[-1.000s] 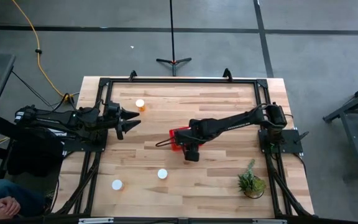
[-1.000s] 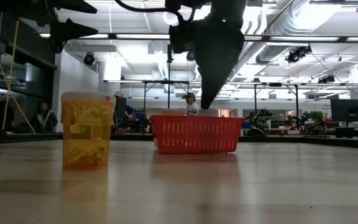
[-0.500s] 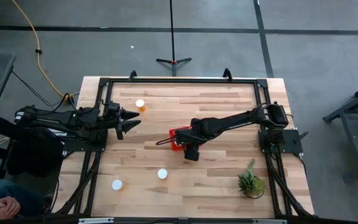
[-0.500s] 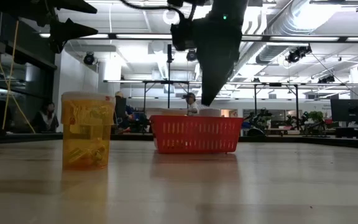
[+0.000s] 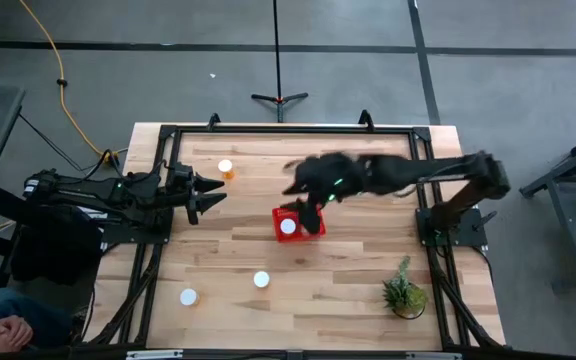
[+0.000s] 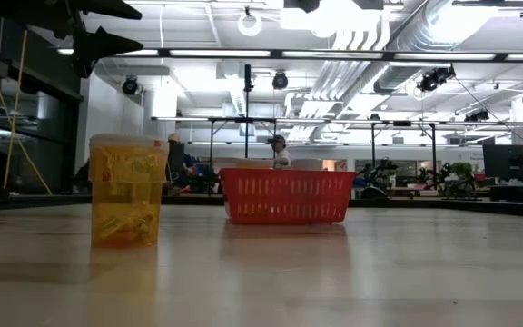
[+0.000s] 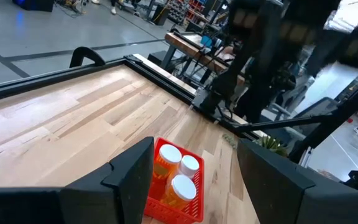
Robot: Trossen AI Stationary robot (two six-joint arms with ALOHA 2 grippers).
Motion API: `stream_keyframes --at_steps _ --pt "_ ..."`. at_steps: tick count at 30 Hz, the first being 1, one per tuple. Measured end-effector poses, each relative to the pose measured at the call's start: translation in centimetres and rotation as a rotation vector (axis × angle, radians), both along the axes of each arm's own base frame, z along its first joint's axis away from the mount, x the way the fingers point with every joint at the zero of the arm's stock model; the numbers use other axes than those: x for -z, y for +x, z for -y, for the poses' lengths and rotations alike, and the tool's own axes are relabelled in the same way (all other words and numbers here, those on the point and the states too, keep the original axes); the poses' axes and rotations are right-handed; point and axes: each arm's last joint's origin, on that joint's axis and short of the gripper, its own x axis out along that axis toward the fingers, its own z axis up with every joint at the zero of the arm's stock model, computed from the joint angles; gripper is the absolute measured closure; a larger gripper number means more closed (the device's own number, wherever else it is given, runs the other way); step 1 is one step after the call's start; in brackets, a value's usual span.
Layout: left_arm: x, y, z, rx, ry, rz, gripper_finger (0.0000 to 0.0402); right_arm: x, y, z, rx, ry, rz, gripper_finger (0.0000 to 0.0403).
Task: Pick and place pill bottles into a basket
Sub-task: Put the orange medicine bottle into the bin
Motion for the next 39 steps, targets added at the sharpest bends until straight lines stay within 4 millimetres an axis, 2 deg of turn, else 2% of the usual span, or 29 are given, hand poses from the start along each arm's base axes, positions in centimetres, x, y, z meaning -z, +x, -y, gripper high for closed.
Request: stream_keyframes --at_steps 4,7,11,14,18,24,28,30,32,39 --pt "0.0 0.0 0.0 0.000 0.000 0.000 0.0137 -4.0 -2.7 0.0 -0.036 -0.049 0.187 0.0247" --pt "0.0 0.0 0.0 0.000 -0.003 0.001 0.0137 -5.8 -4.5 -0.7 -0.106 -0.027 0.265 0.0266" --pt "0.0 0.0 0.0 -0.001 -0.004 0.001 0.0137 -6.2 -6.1 -1.9 -0.134 -0.066 0.247 0.0285" --pt "0.0 0.0 0.0 -0.002 -0.005 0.001 0.0137 -3.7 -6.9 -2.0 -0.067 -0.070 0.207 0.0296" --pt "0.0 0.0 0.0 -0.003 -0.005 0.002 0.0137 1.7 -8.5 -0.7 0.011 0.016 0.318 0.0308" --pt "0.0 0.0 0.0 -0.004 -0.004 0.002 0.0137 9.6 -13.6 2.3 0.173 0.096 0.442 0.0320" --pt "0.1 0.2 -0.1 -0.027 0.027 -0.018 0.0137 13.3 -16.3 3.4 0.326 0.119 0.431 0.0316" --pt "0.3 0.4 -0.1 -0.060 0.042 -0.037 0.0137 14.7 -17.2 3.8 0.398 0.107 0.414 0.0309" --pt "0.4 0.6 -0.2 -0.083 0.057 -0.053 0.0137 15.2 -17.8 4.1 0.452 0.093 0.419 0.0300" --pt "0.6 0.8 -0.1 -0.085 0.072 -0.070 0.0137 15.3 -18.3 5.0 0.545 0.018 0.430 0.0251"
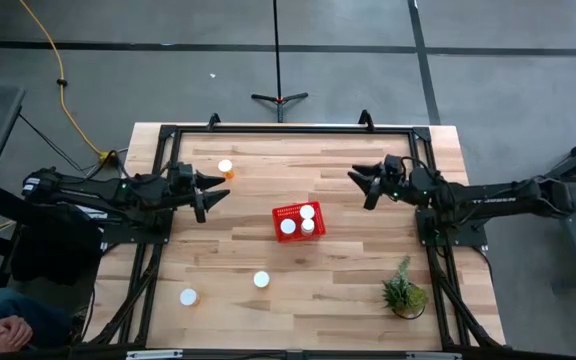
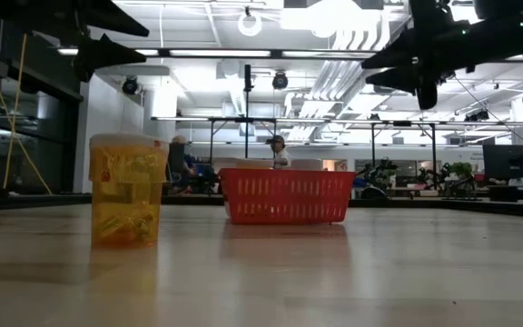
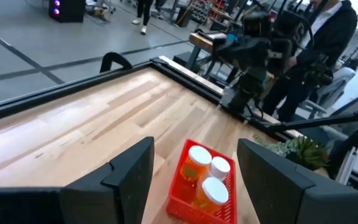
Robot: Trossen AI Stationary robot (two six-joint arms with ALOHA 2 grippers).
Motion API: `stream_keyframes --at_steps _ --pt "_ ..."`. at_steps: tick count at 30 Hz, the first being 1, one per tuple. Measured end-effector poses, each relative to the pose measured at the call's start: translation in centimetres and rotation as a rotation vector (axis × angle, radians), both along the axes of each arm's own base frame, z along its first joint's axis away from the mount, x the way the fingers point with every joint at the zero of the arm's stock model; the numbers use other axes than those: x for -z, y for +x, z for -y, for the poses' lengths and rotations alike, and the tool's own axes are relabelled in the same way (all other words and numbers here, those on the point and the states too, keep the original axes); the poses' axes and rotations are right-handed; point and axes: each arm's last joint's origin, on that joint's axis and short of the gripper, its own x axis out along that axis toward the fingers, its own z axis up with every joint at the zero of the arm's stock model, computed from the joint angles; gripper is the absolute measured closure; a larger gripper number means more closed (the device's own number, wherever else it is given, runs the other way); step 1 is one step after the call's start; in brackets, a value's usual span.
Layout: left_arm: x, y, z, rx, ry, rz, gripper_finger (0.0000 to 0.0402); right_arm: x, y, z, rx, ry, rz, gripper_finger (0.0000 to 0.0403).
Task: Pick and place pill bottles into a basket
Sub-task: Put the orange medicine bottle into the bin
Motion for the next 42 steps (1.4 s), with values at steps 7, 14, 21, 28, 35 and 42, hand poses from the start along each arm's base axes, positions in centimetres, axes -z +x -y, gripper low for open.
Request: stream_keyframes --at_steps 7,14,21,28,35,42 --pt "-1.1 0.3 0.2 0.044 -0.045 0.124 0.0106 -0.2 -0.2 0.7 0.118 -0.037 -0.009 0.0203" --pt "-2.4 1.0 0.8 0.243 -0.113 0.081 0.0040 -0.3 -0.3 1.1 0.147 -0.032 -0.006 0.0186" --pt "-5.7 2.0 1.4 0.385 -0.100 -0.267 0.0047 -0.3 -0.3 1.4 0.162 -0.017 0.002 0.0190" --pt "-7.1 3.6 2.2 0.517 -0.236 -0.629 0.0069 -0.1 -0.3 1.4 0.161 -0.022 -0.018 0.0190" --pt "-7.8 5.6 4.3 0.590 -0.277 -0.869 0.0071 0.2 -0.4 1.4 0.160 -0.019 -0.055 0.0193" --pt "-6.9 5.9 7.9 0.656 -0.243 -1.051 0.0071 0.8 -0.4 1.4 0.159 -0.012 -0.115 0.0192"
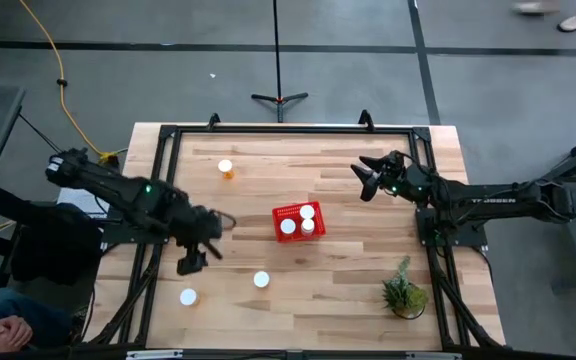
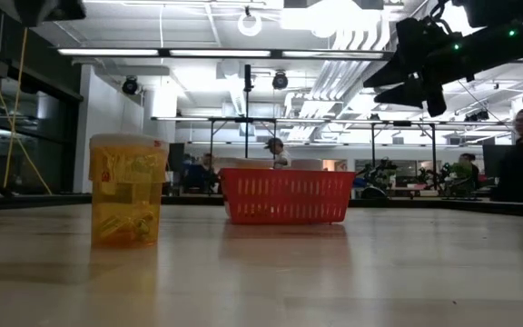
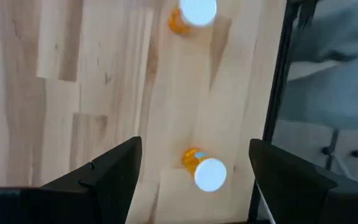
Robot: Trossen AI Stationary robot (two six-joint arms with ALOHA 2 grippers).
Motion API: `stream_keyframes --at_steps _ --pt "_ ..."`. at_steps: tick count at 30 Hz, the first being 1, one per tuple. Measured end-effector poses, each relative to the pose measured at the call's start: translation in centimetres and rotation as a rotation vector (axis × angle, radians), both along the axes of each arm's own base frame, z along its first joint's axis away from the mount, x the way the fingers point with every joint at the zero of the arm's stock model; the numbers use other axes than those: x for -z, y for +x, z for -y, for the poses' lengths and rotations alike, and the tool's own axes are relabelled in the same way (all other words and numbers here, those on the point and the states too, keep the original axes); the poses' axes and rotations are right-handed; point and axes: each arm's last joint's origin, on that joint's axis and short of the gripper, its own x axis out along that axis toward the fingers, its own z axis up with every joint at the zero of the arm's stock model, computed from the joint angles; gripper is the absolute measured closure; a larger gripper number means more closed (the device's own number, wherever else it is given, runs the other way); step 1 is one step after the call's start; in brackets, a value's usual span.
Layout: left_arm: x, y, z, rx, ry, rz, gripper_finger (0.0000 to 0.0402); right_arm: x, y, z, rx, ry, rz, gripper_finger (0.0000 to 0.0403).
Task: Pick and place pill bottles into a basket
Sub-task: Put the orange medicine bottle into the bin
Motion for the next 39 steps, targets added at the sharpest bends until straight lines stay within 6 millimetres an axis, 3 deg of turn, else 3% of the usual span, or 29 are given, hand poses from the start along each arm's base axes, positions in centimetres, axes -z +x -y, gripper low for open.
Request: stream_keyframes --at_steps 12,23,32,39 --pt "1.4 -1.3 6.1 0.012 0.078 -0.016 0.0071 0.2 0.0 0.0 0.000 0.005 -0.023 0.0192" --pt "5.1 -1.4 11.1 0.091 0.190 -0.089 0.0071 0.5 -0.1 -0.1 -0.021 -0.015 -0.068 0.0192" --pt "7.8 -1.6 13.8 0.107 0.225 -0.141 0.0071 0.5 -0.1 -0.1 -0.022 -0.014 -0.071 0.0192" --pt "10.3 -2.3 13.5 -0.001 0.245 -0.217 0.0071 0.6 -0.1 -0.1 -0.022 -0.012 -0.079 0.0192"
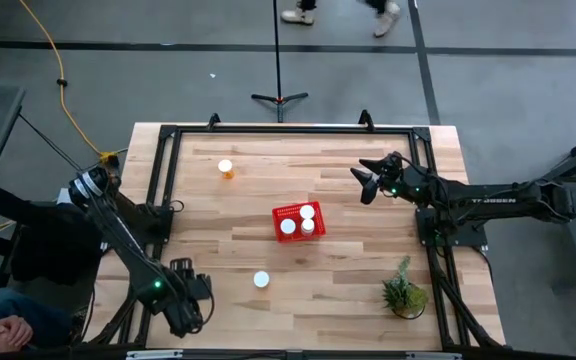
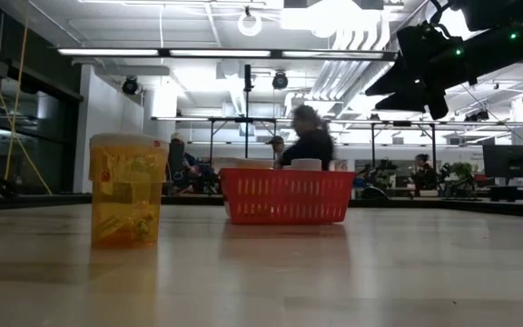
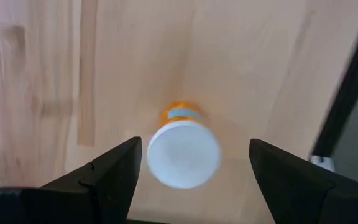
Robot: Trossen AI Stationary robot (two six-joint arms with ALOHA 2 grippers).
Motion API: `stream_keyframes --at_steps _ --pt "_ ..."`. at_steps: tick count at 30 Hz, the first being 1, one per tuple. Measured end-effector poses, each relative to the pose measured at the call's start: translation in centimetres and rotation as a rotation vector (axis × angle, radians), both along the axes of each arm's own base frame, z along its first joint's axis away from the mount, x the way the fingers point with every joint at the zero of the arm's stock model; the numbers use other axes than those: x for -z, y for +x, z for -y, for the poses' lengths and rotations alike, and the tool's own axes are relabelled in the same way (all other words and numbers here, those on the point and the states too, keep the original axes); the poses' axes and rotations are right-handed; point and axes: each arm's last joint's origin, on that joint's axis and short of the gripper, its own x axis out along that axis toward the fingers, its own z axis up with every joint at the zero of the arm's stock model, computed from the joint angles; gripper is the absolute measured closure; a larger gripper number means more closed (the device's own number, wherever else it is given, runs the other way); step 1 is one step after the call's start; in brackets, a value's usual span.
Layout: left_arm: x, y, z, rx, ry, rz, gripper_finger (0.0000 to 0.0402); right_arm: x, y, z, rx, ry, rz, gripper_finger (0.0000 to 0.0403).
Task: Pick and place pill bottles into a basket
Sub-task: Put the orange medicine bottle into the bin
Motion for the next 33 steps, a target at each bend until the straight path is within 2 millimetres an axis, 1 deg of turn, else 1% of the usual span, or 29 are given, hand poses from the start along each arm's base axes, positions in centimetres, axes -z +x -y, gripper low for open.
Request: stream_keyframes --at_steps 6,13,21,33 --pt "1.5 -0.2 -0.2 -0.007 -0.022 -0.019 0.0071 0.0 0.0 0.0 0.000 0.000 -0.002 0.0192" --pt "2.4 -0.6 -0.7 -0.003 0.003 -0.044 0.0071 0.1 0.0 0.0 0.001 0.001 -0.006 0.0192" --pt "3.9 -0.8 -0.9 0.001 -0.015 -0.030 0.0071 0.1 0.0 0.0 0.002 0.001 -0.006 0.0192" --pt "4.1 -0.8 -1.0 0.051 0.011 -0.007 0.0071 0.1 0.0 0.0 0.002 0.002 -0.013 0.0192"
